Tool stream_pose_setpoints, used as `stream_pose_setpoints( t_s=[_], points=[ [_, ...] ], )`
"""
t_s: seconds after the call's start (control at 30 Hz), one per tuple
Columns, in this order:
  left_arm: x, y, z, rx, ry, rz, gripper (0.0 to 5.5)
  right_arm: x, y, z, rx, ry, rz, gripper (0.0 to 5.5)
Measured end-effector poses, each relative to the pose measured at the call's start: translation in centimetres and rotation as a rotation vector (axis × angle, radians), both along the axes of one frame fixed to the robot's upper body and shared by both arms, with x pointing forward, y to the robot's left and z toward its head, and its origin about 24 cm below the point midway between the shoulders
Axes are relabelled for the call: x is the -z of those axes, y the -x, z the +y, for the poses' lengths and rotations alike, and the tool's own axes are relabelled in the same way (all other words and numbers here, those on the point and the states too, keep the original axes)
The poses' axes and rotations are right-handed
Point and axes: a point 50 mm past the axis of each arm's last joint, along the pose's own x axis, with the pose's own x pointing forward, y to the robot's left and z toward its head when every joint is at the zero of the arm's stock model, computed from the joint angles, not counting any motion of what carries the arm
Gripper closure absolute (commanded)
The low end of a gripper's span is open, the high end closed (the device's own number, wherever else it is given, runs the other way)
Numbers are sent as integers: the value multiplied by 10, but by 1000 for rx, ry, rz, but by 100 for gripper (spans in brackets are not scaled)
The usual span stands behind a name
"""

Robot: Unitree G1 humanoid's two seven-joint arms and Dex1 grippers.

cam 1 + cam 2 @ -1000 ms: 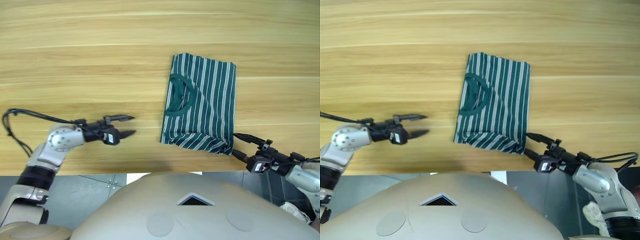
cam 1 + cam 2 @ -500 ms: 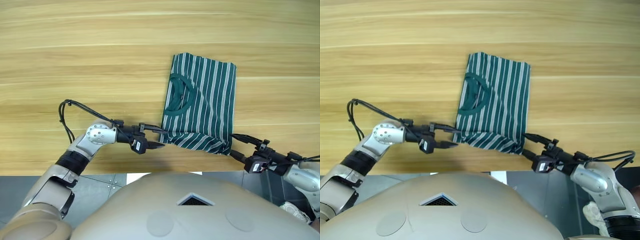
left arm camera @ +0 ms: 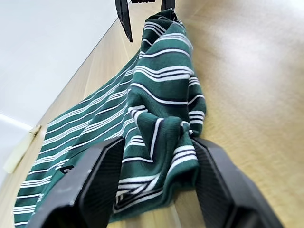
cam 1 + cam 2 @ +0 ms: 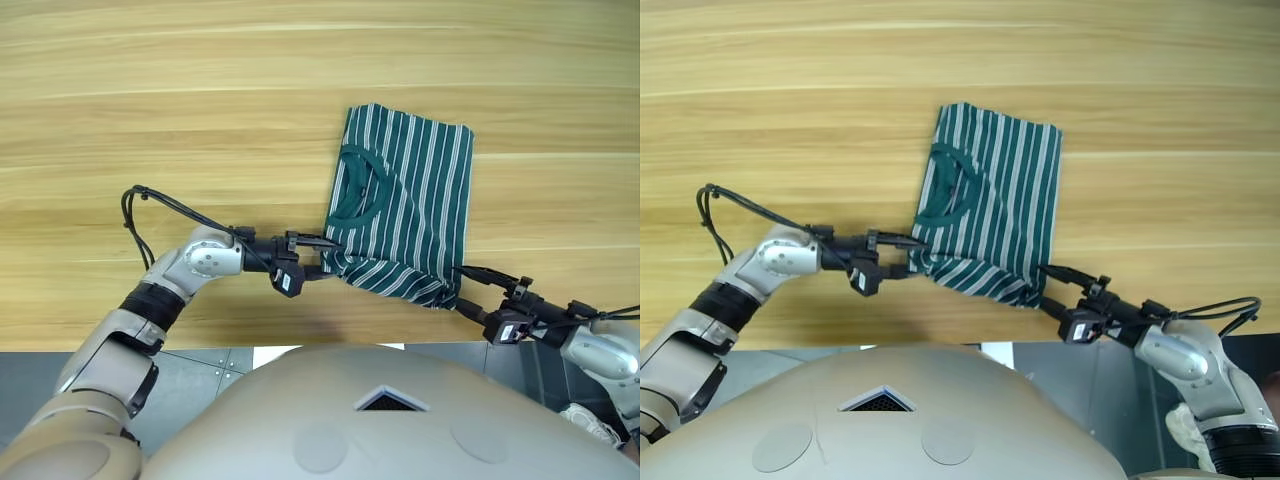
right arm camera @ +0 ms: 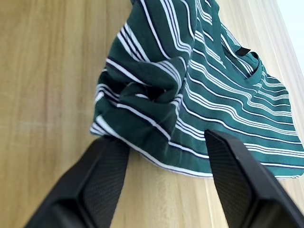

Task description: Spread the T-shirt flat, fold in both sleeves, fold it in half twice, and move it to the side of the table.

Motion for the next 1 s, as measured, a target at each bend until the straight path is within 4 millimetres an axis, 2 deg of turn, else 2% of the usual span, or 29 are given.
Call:
stream_pose_setpoints(
  t_s=[0.03,0.13,0.5,0.63,0.7,0.8,0.9,1.0],
  points=[
    [0,0,-1,3,-1,-3,303,0,0,0,0,0,1,298],
    [2,0,-2,14,-8,4,362,3,0,1,-5,-2,10,369],
    [0,-3,-3,13,-1,7,455,7,-1,2,-3,-36,38,550],
    [-1,0,2,-37,22,49,495,6,-5,0,19,-74,43,550],
    [1,9,11,-100,66,107,512,5,-10,-2,34,-96,44,550],
    [2,13,14,-143,96,133,526,5,-24,-4,43,-110,17,550],
    [4,16,18,-199,127,146,526,7,-32,2,17,-129,8,550],
    [6,29,20,-269,176,170,526,10,-37,12,-4,-166,2,550]
  ],
)
